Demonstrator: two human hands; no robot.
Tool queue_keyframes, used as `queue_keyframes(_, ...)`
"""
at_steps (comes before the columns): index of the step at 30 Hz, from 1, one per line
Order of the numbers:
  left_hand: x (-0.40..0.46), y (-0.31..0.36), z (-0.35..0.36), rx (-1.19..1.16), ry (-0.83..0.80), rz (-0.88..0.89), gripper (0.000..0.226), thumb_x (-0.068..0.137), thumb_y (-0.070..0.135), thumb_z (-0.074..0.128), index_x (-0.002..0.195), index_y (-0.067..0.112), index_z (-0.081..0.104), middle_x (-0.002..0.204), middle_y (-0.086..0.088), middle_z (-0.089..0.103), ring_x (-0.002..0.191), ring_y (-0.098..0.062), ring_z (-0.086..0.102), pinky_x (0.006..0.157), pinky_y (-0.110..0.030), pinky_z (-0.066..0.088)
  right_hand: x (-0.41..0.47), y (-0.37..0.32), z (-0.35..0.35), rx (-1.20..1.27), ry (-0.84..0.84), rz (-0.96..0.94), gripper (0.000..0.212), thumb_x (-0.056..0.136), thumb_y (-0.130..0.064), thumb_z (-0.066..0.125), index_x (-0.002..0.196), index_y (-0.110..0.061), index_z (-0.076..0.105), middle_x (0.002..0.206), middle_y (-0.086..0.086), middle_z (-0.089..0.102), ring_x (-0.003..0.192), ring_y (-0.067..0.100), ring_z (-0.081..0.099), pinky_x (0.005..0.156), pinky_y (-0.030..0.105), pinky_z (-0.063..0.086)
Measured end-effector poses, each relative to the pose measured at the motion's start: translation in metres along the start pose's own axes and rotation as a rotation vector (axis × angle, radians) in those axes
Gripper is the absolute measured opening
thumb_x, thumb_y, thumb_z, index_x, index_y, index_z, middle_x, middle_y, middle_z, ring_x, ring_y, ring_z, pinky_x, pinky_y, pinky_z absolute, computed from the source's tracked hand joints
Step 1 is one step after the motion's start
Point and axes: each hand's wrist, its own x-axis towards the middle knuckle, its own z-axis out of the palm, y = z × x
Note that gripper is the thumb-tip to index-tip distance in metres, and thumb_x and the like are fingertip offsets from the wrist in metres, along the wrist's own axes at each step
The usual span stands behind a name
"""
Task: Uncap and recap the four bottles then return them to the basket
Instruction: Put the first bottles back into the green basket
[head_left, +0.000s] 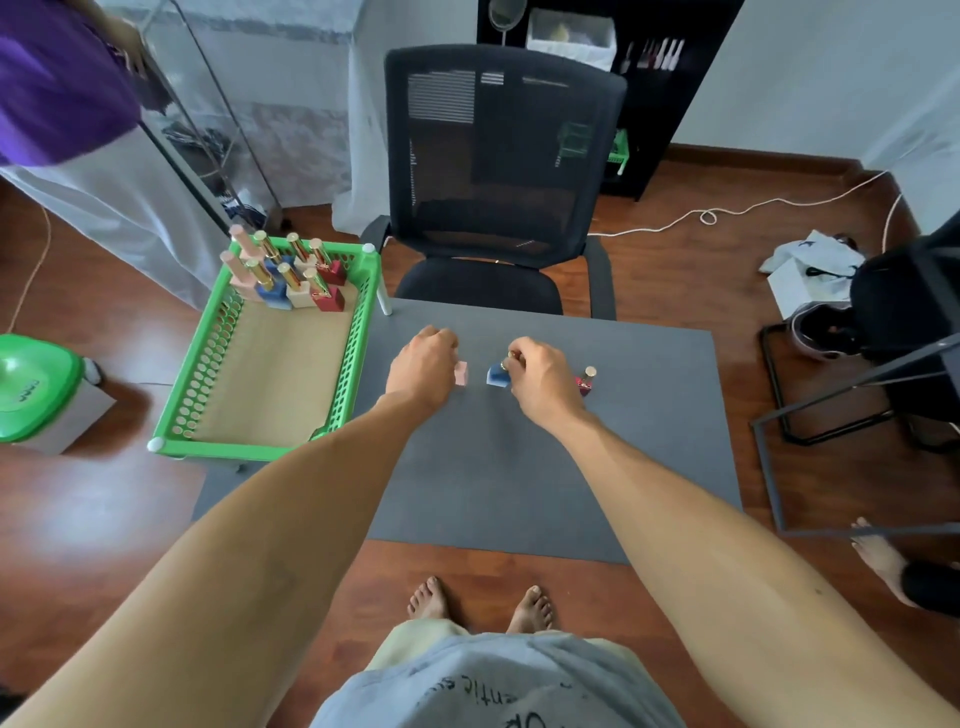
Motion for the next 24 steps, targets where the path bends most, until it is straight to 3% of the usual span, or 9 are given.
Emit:
queue_keyframes(4,-0.008,0.007,-0.021,-0.048,0.047,0.016,0.022,0.099,0.009,0.046,0.105,0.002,0.066,0.107,-0.017,0.061,0.095,-0.038,0.058,0.083,-0.049,0.050,-0.006,-0.004,-0.017,-0.028,-0.016,-0.030,0.015,0.105,-0.019,0.052,0.099,-0.011,0.063,0.100,0.005,0.067,0.085,0.030,0.061,0.069,0.038,0.048)
queue_keyframes(8,-0.020,0.013,-0.043,-0.062,0.143,0.016,0.016,0.095,0.003,0.052,0.097,0.000,0.067,0.103,-0.018,0.063,0.092,-0.038,0.060,0.083,-0.050,0.050,-0.009,-0.017,-0.032,0.004,-0.021,-0.098,0.016,0.104,-0.023,0.052,0.092,-0.017,0.060,0.094,0.005,0.068,0.080,0.032,0.066,0.069,0.044,0.057)
queue_keyframes(12,-0.033,0.009,-0.071,-0.103,0.241,0.011,0.015,0.097,0.004,0.054,0.102,0.003,0.068,0.104,-0.015,0.064,0.091,-0.031,0.059,0.079,-0.041,0.049,-0.008,-0.043,-0.041,0.046,0.006,-0.205,0.014,0.101,-0.021,0.055,0.091,-0.014,0.062,0.088,0.005,0.066,0.082,0.030,0.063,0.070,0.044,0.055)
queue_keyframes(15,-0.041,0.001,-0.095,-0.125,0.307,-0.020,0.018,0.099,0.009,0.050,0.093,0.008,0.067,0.098,-0.011,0.061,0.085,-0.024,0.053,0.073,-0.031,0.038,-0.005,-0.068,-0.042,0.100,-0.003,-0.293,0.015,0.101,-0.019,0.055,0.090,-0.009,0.061,0.083,0.011,0.069,0.081,0.035,0.064,0.074,0.049,0.054)
queue_keyframes(22,-0.058,-0.044,-0.160,-0.089,0.417,-0.048,0.021,0.095,0.006,0.048,0.083,0.011,0.064,0.094,-0.014,0.066,0.097,-0.037,0.056,0.080,-0.044,0.048,0.001,-0.144,-0.028,0.214,-0.002,-0.449,0.016,0.099,-0.015,0.058,0.085,-0.008,0.061,0.076,0.007,0.068,0.071,0.027,0.065,0.067,0.048,0.054)
queue_keyframes(24,-0.058,-0.064,-0.175,-0.075,0.443,-0.063,0.018,0.093,0.007,0.051,0.084,0.010,0.066,0.092,-0.012,0.064,0.091,-0.035,0.058,0.077,-0.042,0.048,0.003,-0.166,-0.016,0.239,-0.014,-0.472,0.017,0.097,-0.014,0.059,0.082,-0.006,0.061,0.074,0.007,0.066,0.068,0.027,0.062,0.066,0.049,0.054)
